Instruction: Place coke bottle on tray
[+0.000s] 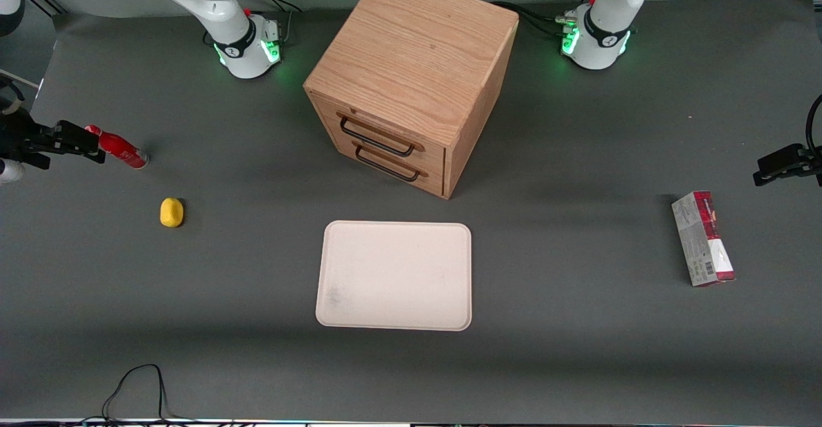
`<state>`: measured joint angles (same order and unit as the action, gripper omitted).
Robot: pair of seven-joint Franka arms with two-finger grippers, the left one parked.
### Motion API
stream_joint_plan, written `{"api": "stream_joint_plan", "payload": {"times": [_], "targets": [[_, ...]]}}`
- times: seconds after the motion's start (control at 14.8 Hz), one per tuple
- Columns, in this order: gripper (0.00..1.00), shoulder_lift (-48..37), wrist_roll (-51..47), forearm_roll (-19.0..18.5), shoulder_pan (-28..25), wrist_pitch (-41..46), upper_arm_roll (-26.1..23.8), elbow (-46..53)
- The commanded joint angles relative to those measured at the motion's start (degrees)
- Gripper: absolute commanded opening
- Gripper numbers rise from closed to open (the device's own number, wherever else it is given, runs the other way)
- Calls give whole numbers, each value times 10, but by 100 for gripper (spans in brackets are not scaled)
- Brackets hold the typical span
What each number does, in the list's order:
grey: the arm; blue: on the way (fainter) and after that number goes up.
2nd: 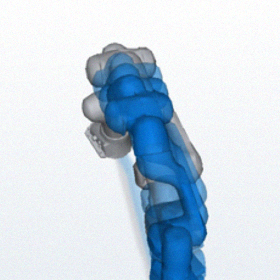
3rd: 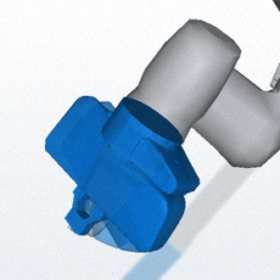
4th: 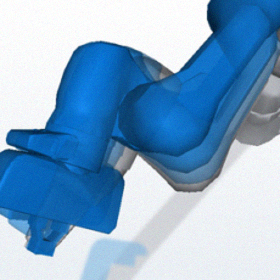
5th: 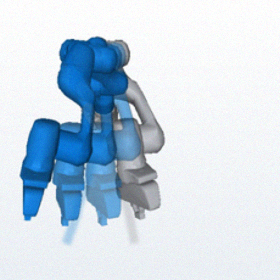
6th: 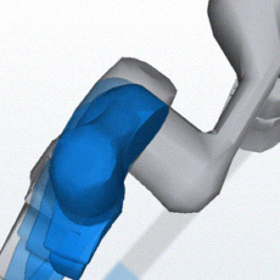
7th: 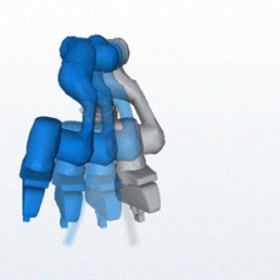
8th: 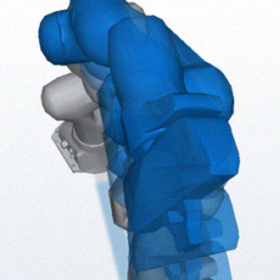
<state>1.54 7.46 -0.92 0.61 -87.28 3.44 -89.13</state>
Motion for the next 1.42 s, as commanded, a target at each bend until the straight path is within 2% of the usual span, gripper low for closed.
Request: {"api": "stream_joint_plan", "payload": {"times": [0.0, 0.14, 0.27, 0.47, 0.74, 1.15, 1.35], "targets": [[100, -36, 0, 7, -3, 25, 28, -13], [100, -70, 35, 1, -3, 26, 50, -42], [100, -109, 69, 1, -4, 25, 92, -79], [100, -200, 88, -29, -5, 3, 130, -171], [100, -311, 105, -70, -5, -38, 150, -288], [100, -326, 236, -123, -9, -70, 261, -314], [100, -318, 279, -135, -9, -97, 299, -320]]}}
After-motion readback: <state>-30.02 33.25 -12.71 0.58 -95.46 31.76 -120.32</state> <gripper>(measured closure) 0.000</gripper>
